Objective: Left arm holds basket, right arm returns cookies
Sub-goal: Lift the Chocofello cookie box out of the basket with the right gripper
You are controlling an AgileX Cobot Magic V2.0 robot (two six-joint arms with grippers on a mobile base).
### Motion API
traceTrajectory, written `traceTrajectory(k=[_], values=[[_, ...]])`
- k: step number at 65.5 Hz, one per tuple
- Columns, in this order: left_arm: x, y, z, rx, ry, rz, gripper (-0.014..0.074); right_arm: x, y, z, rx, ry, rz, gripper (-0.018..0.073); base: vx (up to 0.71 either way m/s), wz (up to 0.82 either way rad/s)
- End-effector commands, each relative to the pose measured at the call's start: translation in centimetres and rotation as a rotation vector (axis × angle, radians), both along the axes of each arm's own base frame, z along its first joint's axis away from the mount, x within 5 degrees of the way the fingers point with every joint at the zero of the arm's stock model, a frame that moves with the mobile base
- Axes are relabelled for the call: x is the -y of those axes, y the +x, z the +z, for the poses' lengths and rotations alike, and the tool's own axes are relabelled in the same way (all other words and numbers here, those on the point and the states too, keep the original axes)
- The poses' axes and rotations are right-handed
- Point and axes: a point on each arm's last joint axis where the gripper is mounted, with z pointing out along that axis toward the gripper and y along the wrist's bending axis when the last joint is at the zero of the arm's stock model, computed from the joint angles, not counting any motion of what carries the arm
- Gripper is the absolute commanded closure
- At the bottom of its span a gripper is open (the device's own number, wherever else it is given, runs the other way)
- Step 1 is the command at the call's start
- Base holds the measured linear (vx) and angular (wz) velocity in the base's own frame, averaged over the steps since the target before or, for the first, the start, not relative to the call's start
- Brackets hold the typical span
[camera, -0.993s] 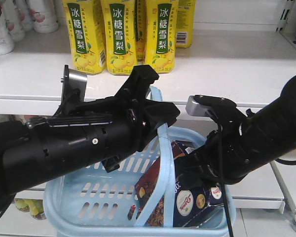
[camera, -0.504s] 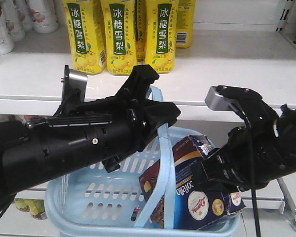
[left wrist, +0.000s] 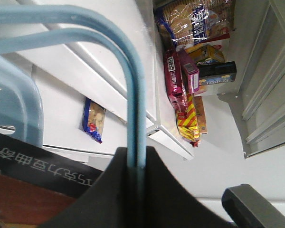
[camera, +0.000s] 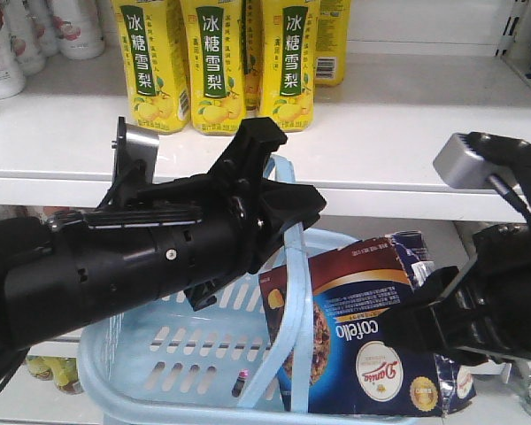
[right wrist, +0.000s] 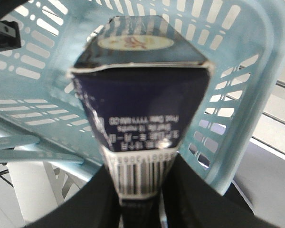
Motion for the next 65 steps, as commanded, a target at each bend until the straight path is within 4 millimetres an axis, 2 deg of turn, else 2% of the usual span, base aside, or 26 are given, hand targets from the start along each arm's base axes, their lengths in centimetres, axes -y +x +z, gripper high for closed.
traceTrajectory(k=[1, 15, 41, 54, 65], values=[[-0.6, -0.4, 2.5, 0.051, -0.061, 0.008, 0.0596, 0.2, -0.6, 1.7, 0.067, 0.056, -0.015, 0.0570, 0.00, 0.00], [-0.6, -0.4, 2.5, 0.051, -0.061, 0.008, 0.0596, 0.9, -0.5, 1.7, 0.105, -0.002, -0.047, 0.0570, 0.00, 0.00], [-0.6, -0.4, 2.5, 0.051, -0.061, 0.008, 0.0596, 1.0, 0.4, 2.2, 0.187, 0.031, -0.120, 0.0570, 0.00, 0.00], [-0.6, -0.4, 2.5, 0.051, -0.061, 0.008, 0.0596, 1.0, 0.3, 2.2, 0.183, 0.027, -0.120, 0.0570, 0.00, 0.00], [-0.6, -0.4, 2.5, 0.051, -0.061, 0.008, 0.0596, 1.6, -0.6, 2.9, 0.222, 0.046, -0.137, 0.0570, 0.00, 0.00]])
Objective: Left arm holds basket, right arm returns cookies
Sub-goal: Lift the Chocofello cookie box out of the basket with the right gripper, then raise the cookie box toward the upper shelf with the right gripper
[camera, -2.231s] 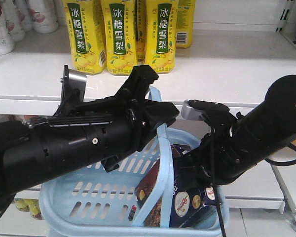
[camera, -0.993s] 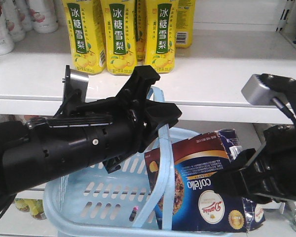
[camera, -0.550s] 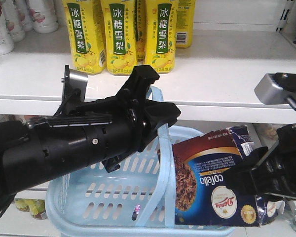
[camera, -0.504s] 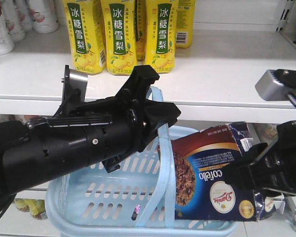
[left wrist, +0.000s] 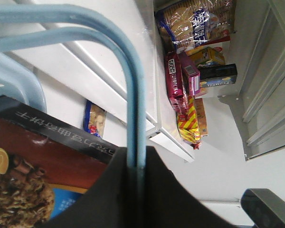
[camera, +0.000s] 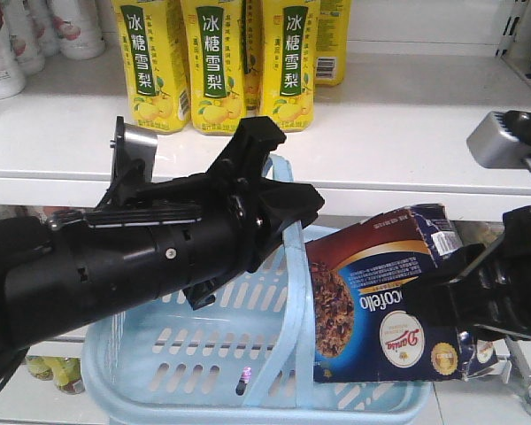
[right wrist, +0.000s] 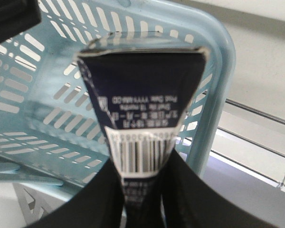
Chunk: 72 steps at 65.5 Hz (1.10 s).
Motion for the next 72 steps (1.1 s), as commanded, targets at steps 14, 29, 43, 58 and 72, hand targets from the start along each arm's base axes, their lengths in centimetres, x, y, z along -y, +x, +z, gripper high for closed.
traceTrajectory(k=[14, 29, 43, 58, 72], values=[[-0.6, -0.4, 2.5, 0.051, -0.062, 0.002, 0.0596, 1.4, -1.8, 3.0, 0.171, 0.085, -0.061, 0.0570, 0.00, 0.00], [-0.6, -0.4, 2.5, 0.051, -0.062, 0.002, 0.0596, 2.2, -3.4, 4.2, 0.251, 0.149, -0.090, 0.0570, 0.00, 0.00], [-0.6, -0.4, 2.5, 0.051, -0.062, 0.002, 0.0596, 3.7, -4.5, 5.5, 0.385, 0.161, -0.150, 0.0570, 0.00, 0.00], [-0.6, -0.4, 2.5, 0.051, -0.062, 0.002, 0.0596, 5.2, -4.8, 7.6, 0.629, 0.208, -0.260, 0.0570, 0.00, 0.00], [-0.6, -0.4, 2.5, 0.051, -0.062, 0.002, 0.0596, 6.0, -4.1, 9.3, 0.847, 0.204, -0.340, 0.0568, 0.00, 0.00]])
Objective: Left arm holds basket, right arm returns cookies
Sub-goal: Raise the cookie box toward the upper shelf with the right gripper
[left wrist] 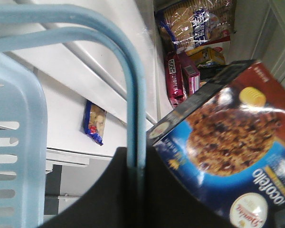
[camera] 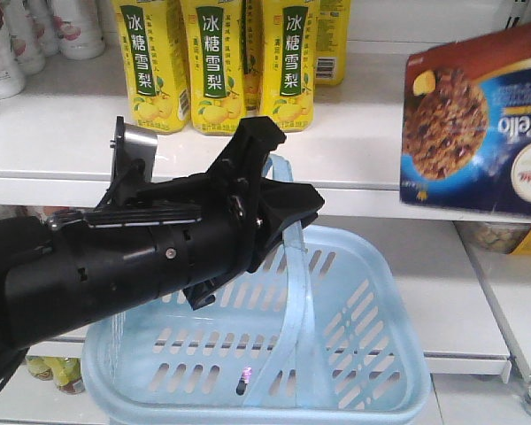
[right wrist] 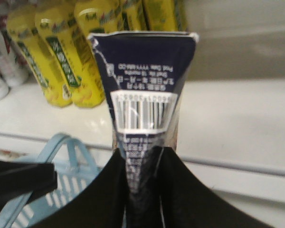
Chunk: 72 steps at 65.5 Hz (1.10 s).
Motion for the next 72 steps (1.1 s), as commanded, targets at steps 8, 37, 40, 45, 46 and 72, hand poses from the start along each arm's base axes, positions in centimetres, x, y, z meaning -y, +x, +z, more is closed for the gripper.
traceTrajectory(k=[8, 37, 40, 45, 46, 72], values=[[-0.6, -0.5, 2.5, 0.051, -0.062, 0.001, 0.0596, 0.9, 1.0, 3.0, 0.292, -0.056, -0.115, 0.0566, 0.00, 0.00], [-0.6, -0.5, 2.5, 0.051, -0.062, 0.001, 0.0596, 0.0, 6.9, 1.9, 0.311, -0.188, -0.270, 0.0565, 0.00, 0.00], [-0.6, -0.5, 2.5, 0.051, -0.062, 0.001, 0.0596, 0.2, 7.6, 1.6, 0.298, -0.177, -0.287, 0.0565, 0.00, 0.00], [-0.6, -0.5, 2.5, 0.051, -0.062, 0.001, 0.0596, 0.6, 8.7, 1.0, 0.298, -0.175, -0.301, 0.0565, 0.00, 0.00], [-0.6, -0.5, 2.5, 0.051, -0.062, 0.001, 0.0596, 0.7, 8.9, 0.8, 0.300, -0.176, -0.301, 0.0565, 0.00, 0.00], [-0.6, -0.5, 2.5, 0.051, -0.062, 0.001, 0.0596, 0.4, 12.3, -4.1, 0.261, -0.200, -0.202, 0.0565, 0.00, 0.00]])
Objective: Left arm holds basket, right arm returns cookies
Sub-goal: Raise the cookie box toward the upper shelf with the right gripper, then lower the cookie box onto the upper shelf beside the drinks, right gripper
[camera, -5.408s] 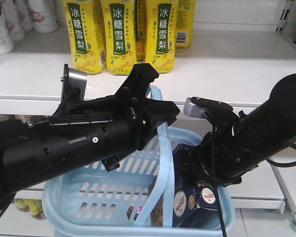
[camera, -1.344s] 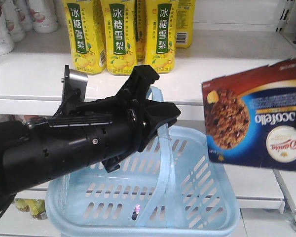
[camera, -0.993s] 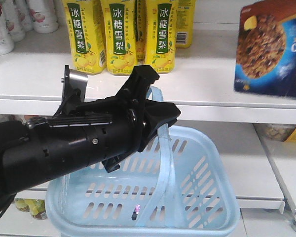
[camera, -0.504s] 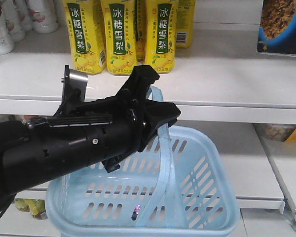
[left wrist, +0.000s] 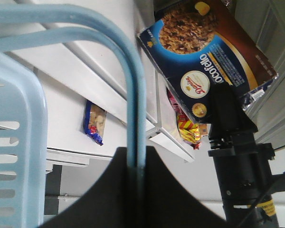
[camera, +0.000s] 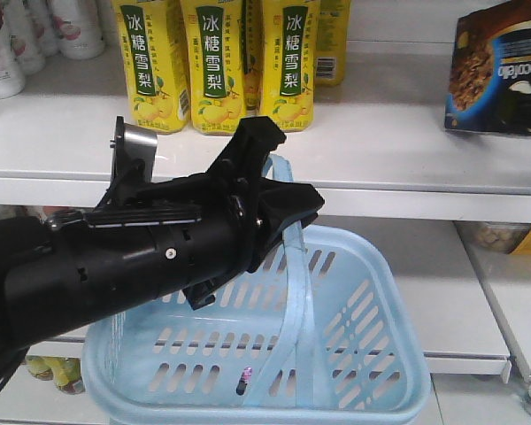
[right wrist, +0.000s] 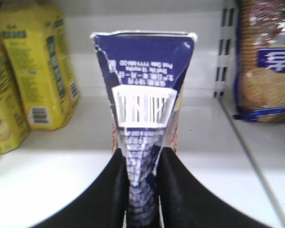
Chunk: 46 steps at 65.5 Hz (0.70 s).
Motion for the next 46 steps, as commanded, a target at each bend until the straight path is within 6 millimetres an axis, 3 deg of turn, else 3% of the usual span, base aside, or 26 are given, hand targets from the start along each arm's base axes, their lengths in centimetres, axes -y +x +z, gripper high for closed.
traceTrajectory(k=[1, 26, 46], values=[[-0.6, -0.5, 2.5, 0.051, -0.062, 0.001, 0.0596, -0.9, 0.3, 1.3, 0.095, -0.010, 0.098, 0.0565, 0.00, 0.00], [-0.6, -0.5, 2.5, 0.051, -0.062, 0.001, 0.0596, -1.5, 3.3, -1.5, -0.012, -0.052, 0.111, 0.0565, 0.00, 0.00], [-0.6, -0.5, 2.5, 0.051, -0.062, 0.001, 0.0596, -1.5, 3.4, -1.6, -0.015, -0.049, 0.111, 0.0555, 0.00, 0.00]])
